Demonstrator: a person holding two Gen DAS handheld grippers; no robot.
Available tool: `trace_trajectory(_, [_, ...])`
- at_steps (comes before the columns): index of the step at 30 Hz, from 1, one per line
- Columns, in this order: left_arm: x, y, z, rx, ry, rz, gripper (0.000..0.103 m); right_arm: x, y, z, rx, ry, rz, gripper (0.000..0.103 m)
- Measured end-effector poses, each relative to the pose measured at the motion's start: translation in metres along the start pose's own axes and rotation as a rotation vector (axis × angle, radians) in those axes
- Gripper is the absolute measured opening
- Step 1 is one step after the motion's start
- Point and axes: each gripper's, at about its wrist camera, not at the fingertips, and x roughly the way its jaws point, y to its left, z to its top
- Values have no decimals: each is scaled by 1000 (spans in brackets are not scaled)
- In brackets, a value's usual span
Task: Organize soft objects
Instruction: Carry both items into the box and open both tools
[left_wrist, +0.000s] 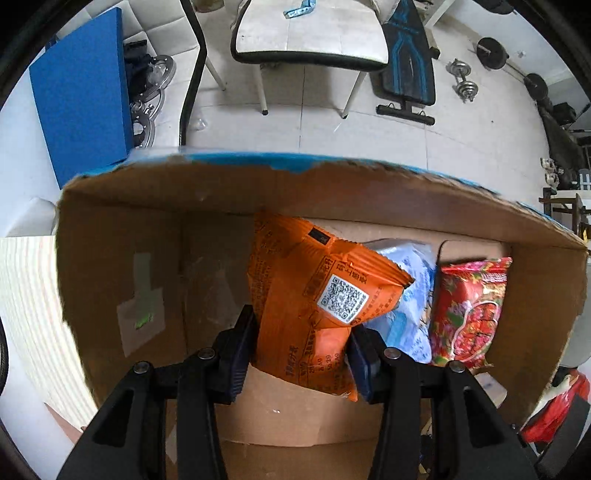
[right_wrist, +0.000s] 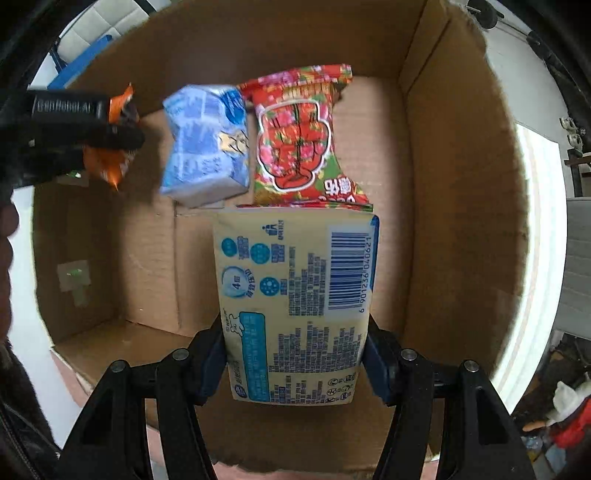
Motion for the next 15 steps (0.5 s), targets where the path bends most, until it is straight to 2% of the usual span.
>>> trace_trajectory(5, [6, -3, 5, 4, 45, -37, 46, 9, 0, 8, -14, 15, -8, 67])
trace_trajectory(6, [4, -4, 5, 7, 42, -35, 51, 9, 2, 9, -7, 10, -5, 68])
trace_trajectory(7, [1, -5, 4, 14, 34, -31, 60, 6, 1, 9, 0, 3, -1, 76])
trace_trajectory(10, [-13, -4, 0, 27, 0, -35, 75, -4, 2, 10, 19, -14, 37, 85])
trace_trajectory(11, [-16, -3, -2, 28, -6, -43, 77, -9, 4, 10, 21, -27, 39, 87])
trace_trajectory(13, [-26, -3, -7, 37, -18, -56, 92, -18, 7, 10, 15, -45, 26, 93])
trace_trajectory(15, [-38, -2, -15, 47, -37, -67, 97, -28, 9, 9, 13, -64, 16, 94])
